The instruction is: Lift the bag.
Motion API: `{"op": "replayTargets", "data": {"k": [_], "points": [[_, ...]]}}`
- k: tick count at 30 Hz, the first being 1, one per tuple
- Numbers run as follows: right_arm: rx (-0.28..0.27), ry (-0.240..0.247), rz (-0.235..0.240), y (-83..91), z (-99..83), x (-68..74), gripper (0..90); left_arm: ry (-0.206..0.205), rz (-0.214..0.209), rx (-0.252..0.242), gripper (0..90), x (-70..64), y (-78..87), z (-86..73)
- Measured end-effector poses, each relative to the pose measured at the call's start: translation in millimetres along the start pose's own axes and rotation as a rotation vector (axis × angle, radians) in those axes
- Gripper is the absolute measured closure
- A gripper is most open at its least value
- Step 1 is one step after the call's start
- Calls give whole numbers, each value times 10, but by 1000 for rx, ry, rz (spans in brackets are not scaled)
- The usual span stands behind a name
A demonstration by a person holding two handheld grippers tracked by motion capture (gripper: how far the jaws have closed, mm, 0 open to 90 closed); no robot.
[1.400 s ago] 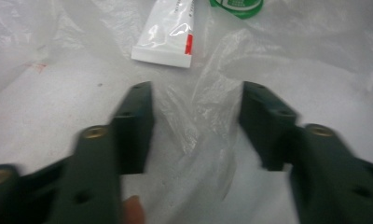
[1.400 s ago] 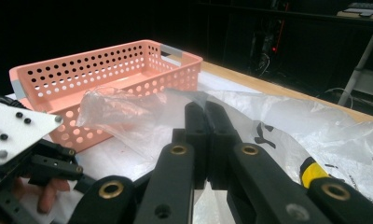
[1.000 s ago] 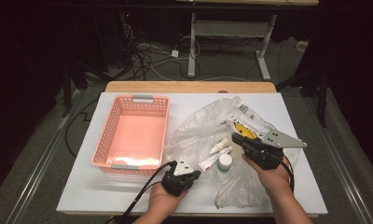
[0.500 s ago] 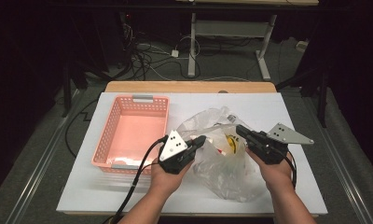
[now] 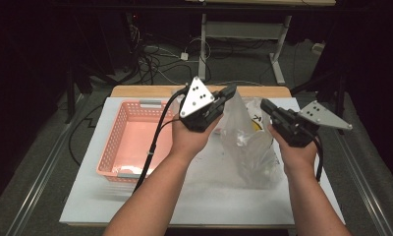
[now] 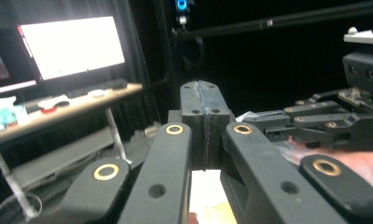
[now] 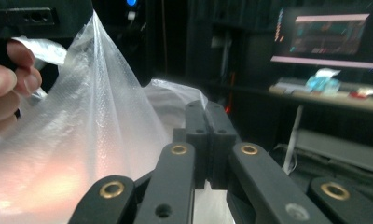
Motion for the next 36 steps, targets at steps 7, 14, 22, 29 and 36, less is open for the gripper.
{"op": "replayTargets", "data": {"k": [7, 14, 22, 29, 36], "points": [[-102, -12, -67, -5, 487, -205, 900, 7, -10, -88, 890, 145, -126, 414], [-79, -14, -117, -28, 498, -418, 900, 42, 29, 9, 887, 269, -227, 119], [10, -42, -125, -35, 75, -517, 862, 124, 58, 75, 611, 230, 88, -349], [-29, -45, -81, 219, 137, -452, 624, 153, 65, 81, 400, 69, 593, -585], [-88, -25, -89, 638, 233, -489, 472, 200, 61, 92, 287, 43, 937, -769]]}}
Point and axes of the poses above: each handheld gripper's, and its own axes: y roughly backward along the jaws, z roughly out of its top, x roughly to its left, the point moved 7 cm from there along -y, roughly forward along the jaws, and after that the axes turned 7 degrees about -z, right-handed, at the moved point
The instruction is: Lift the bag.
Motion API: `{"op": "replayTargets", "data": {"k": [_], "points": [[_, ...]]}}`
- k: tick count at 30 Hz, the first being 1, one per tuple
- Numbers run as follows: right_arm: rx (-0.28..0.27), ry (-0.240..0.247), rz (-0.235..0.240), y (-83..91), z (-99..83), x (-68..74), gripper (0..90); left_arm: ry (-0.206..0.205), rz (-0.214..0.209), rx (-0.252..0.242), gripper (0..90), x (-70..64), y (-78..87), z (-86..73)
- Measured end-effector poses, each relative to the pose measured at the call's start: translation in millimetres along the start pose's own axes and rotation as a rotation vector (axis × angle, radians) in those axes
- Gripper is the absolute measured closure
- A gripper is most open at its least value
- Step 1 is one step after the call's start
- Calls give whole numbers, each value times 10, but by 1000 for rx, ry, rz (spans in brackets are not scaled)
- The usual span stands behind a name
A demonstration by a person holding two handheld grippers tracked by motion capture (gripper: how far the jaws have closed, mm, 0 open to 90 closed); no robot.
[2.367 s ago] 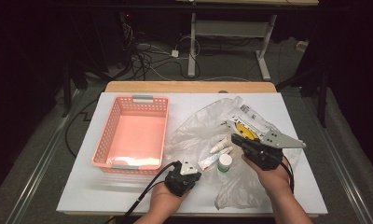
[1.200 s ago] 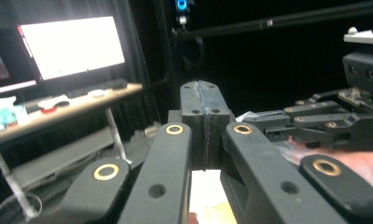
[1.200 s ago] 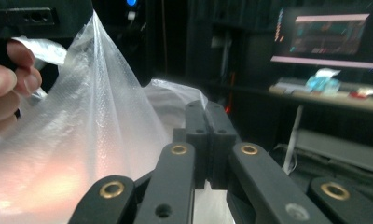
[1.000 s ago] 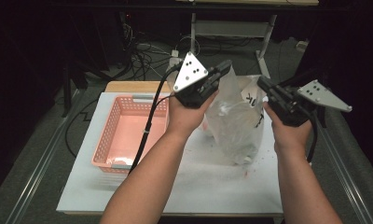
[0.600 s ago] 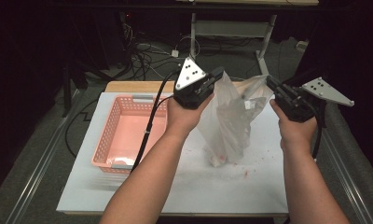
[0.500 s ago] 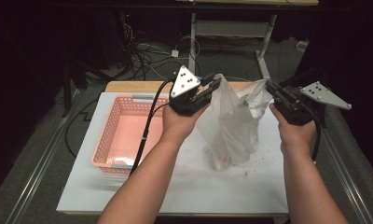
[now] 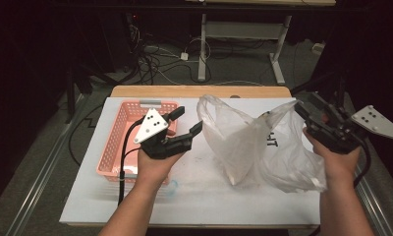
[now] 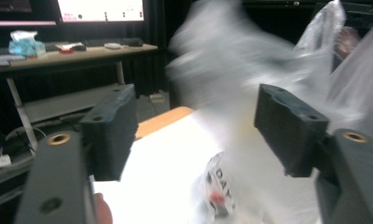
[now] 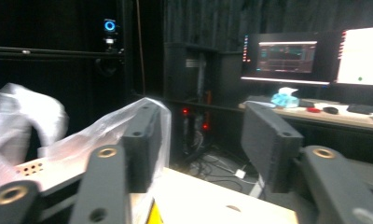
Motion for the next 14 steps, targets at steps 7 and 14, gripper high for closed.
{"op": "replayTargets", "data": {"k": [7, 14], "points": [[17, -33, -33, 281, -54, -170, 113, 60, 29, 84, 55, 75, 45, -235], [48, -36, -83, 483, -90, -304, 0, 68, 37, 122, 0, 88, 41, -270]]}}
Point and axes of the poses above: each handheld gripper's, and its own axes: y roughly backward along the jaws, z roughly out of its top, x roughly to its left, the point moved 7 cm from there along -y, roughly forward along the jaws, and after that the axes turned 7 degrees about -z, right-handed, at the moved point
